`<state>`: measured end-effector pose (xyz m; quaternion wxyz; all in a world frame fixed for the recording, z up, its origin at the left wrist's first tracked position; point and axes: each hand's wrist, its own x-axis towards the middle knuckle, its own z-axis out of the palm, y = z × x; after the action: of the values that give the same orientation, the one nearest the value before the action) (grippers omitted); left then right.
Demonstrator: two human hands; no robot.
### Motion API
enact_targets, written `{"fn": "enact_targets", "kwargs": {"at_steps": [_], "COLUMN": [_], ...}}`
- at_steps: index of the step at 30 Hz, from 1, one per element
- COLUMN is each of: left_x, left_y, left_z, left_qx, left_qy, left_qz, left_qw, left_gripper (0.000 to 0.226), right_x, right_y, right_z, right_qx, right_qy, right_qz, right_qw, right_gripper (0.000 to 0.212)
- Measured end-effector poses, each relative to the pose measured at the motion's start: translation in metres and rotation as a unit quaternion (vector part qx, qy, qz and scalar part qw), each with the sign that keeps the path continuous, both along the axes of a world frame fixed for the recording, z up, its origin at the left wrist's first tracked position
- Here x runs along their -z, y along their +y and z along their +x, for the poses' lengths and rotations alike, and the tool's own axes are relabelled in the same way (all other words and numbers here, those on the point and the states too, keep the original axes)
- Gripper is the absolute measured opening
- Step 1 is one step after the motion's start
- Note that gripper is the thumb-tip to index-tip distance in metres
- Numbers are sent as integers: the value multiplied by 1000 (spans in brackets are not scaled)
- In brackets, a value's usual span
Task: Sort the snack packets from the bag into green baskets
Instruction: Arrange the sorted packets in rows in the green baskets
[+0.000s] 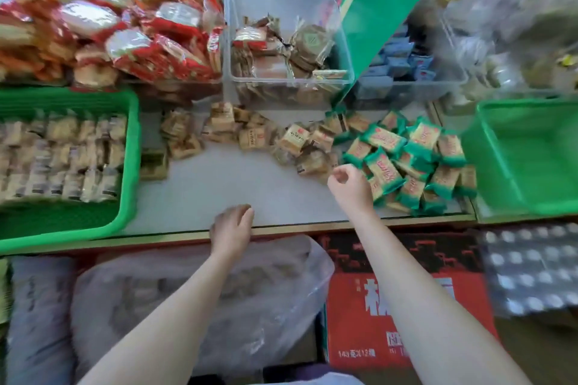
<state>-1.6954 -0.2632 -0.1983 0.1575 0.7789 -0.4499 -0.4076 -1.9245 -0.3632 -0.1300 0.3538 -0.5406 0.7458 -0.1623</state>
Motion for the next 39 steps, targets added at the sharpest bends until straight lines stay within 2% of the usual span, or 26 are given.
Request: {"fn": "enact_targets", "kwargs": {"at_steps": [3, 7, 10, 13, 15, 17, 19, 22, 24, 27, 30, 31, 32, 34, 35, 37, 39], "left_x": [22, 27, 26, 23, 17, 5, -12, -22, -23, -23, -22, -21, -20, -19, -17, -15, -13], "left_y": [6, 2, 4, 1, -2, -10, -15, -24, -28, -25, -21, -21, -22, -24, -25, -30, -34], "left_z": [-13, -15, -17, -16, -14, -20, -38, -61, -58, -40, -25, -21, -18, -17, -18, -22, -28], "left_qx": [15, 4, 3, -7, -30, -90, -158, -257, -310, -333, -352, -364, -373, -380, -388, -398, -378], "left_qy": [-86, -104, -115, -94, -45, 96, 260, 426, 476, 497, 503, 498, 491, 474, 462, 466, 490], "left_qz": [12, 37, 32, 46, 46, 13, 9, 56, 65, 55, 50, 49, 48, 43, 36, 23, 24], "left_qw": [996, 994, 993, 995, 998, 991, 953, 866, 820, 799, 788, 786, 786, 794, 797, 790, 785], "left_gripper": [41, 73, 77, 74, 80, 89, 91, 85, 58, 30, 28, 31, 32, 26, 22, 26, 51], "right_x": [35, 74, 84, 73, 56, 33, 17, 12, 18, 36, 54, 60, 67, 71, 68, 54, 34], "right_y": [-31, -48, -46, -29, -3, 28, 55, 71, 58, 19, -14, -21, -27, -31, -29, -18, 2], "right_z": [-14, -7, 2, 3, -1, -2, 5, 16, 14, 7, 18, 24, 29, 33, 32, 30, 28], "right_qx": [-61, -135, -104, -55, -8, 42, 29, -67, -56, -46, -89, -97, -104, -111, -106, -66, -1], "right_qy": [59, 131, 156, 87, 1, -75, -147, -188, -157, -92, -54, -36, -18, 9, 2, -71, -196], "right_qz": [20, 69, 28, 12, 44, 63, 61, 63, 48, 21, 20, 27, 30, 38, 48, 74, 95], "right_qw": [996, 980, 982, 995, 999, 994, 987, 978, 985, 994, 994, 994, 994, 993, 993, 993, 976], "right_gripper": [55, 78, 70, 57, 52, 46, 38, 20, 17, 23, 57, 63, 60, 39, 30, 28, 34]}}
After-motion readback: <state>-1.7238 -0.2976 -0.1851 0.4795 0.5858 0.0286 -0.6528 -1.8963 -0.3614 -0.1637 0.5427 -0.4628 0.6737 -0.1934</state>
